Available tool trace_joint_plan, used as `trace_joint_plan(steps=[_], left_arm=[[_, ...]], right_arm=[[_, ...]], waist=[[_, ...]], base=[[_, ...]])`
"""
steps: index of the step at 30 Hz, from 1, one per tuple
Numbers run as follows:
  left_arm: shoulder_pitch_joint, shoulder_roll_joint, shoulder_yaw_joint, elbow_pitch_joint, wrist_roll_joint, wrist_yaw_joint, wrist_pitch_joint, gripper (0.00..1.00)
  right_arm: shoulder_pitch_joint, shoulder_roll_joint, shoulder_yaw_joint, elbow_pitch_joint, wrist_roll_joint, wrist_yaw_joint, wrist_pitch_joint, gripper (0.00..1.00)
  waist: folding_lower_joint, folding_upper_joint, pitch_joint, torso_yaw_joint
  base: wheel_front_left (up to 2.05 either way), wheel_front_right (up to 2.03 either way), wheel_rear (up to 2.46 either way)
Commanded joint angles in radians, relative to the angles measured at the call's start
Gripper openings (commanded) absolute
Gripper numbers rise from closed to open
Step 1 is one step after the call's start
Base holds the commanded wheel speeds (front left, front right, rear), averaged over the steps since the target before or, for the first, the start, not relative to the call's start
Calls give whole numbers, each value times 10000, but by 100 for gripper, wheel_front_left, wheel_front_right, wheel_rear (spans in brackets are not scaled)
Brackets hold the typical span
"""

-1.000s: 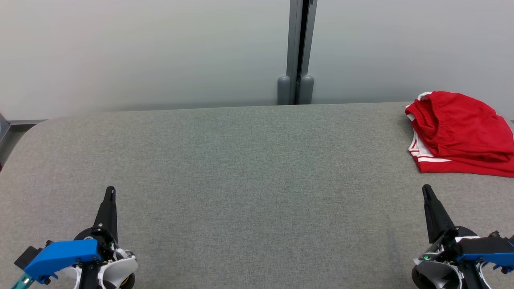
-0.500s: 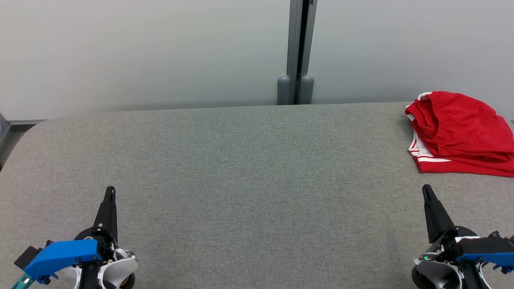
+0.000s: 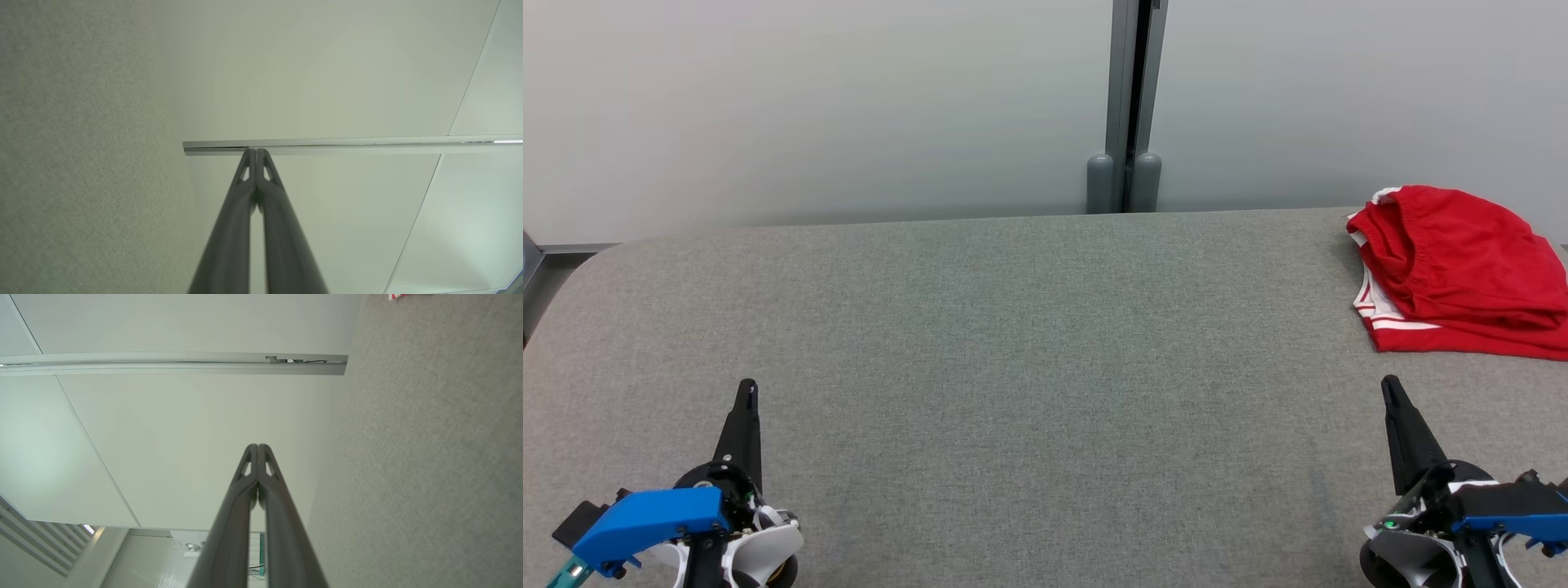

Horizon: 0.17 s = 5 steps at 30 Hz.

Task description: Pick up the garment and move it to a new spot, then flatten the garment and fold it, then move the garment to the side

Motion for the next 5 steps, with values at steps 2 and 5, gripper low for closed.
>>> trace_joint_plan(steps=[2,5], left_arm=[[-92,-19,13,-43,-23,-98,37,0],[-92,-19,13,-41,-23,-98,37,0]], right_arm=[[-142,-66,-22,12,24,4,27,0],[-142,-66,-21,12,24,4,27,0]], waist=[[0,0,0,0],[0,0,0,0]], base=[[0,0,0],[0,0,0]])
